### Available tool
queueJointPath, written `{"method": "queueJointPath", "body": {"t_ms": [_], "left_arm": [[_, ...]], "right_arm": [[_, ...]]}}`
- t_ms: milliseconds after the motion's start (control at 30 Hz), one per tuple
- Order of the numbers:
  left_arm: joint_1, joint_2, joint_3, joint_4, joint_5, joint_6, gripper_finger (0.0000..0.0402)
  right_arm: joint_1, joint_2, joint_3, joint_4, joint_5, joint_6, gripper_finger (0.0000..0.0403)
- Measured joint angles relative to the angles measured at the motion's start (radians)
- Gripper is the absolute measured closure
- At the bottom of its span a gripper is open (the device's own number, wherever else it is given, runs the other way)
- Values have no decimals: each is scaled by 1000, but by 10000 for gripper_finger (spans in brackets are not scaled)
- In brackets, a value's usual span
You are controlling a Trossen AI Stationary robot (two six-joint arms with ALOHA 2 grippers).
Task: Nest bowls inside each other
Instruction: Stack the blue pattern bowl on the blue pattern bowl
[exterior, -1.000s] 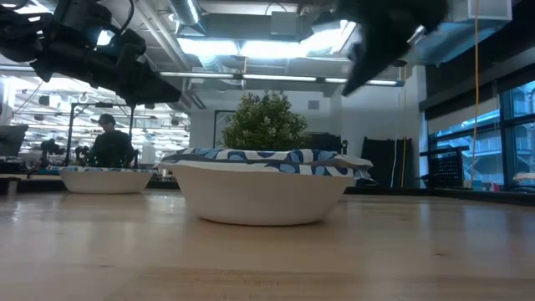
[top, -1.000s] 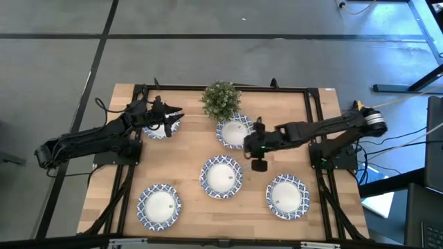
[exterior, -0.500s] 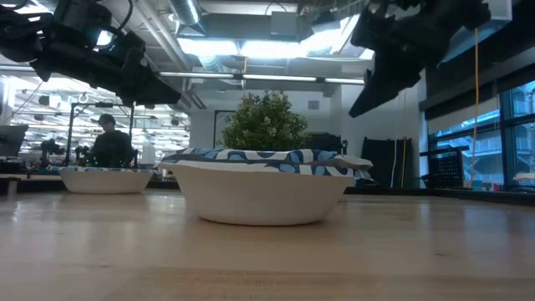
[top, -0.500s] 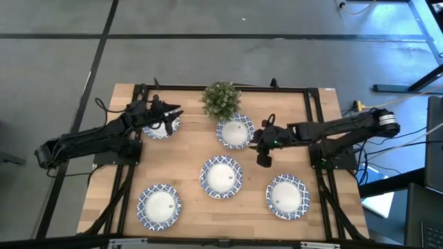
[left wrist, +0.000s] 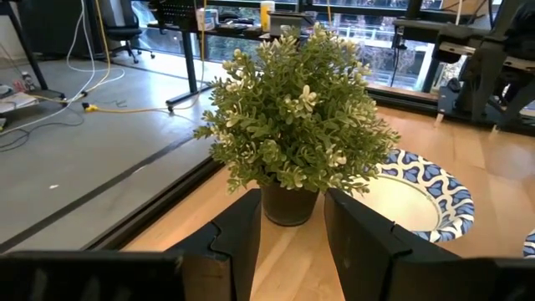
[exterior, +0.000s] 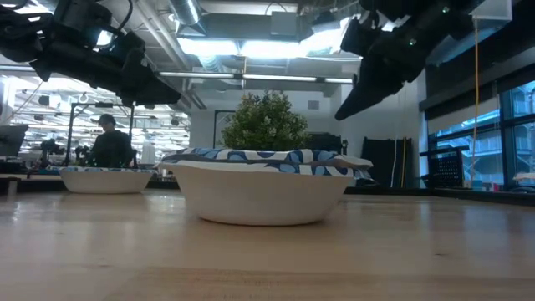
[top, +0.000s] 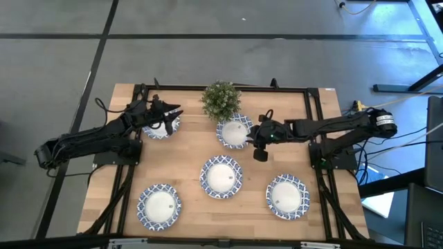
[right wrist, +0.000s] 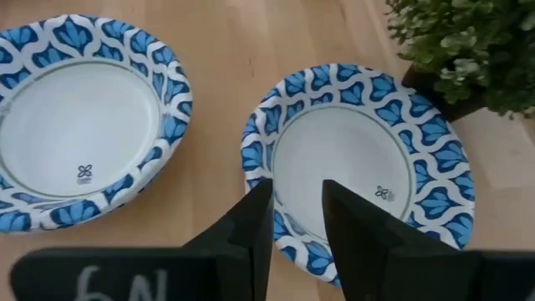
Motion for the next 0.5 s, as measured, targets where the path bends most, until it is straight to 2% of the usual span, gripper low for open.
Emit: {"method": "queueJointPath", "body": {"t_ms": [200, 500], "left_arm": [[0, 0, 0, 0, 0, 0, 273], [0, 0, 0, 0, 0, 0, 273]], "right_arm": [[-15, 0, 0, 0, -7, -3, 283], [-32, 0, 0, -1, -52, -3, 182]]}}
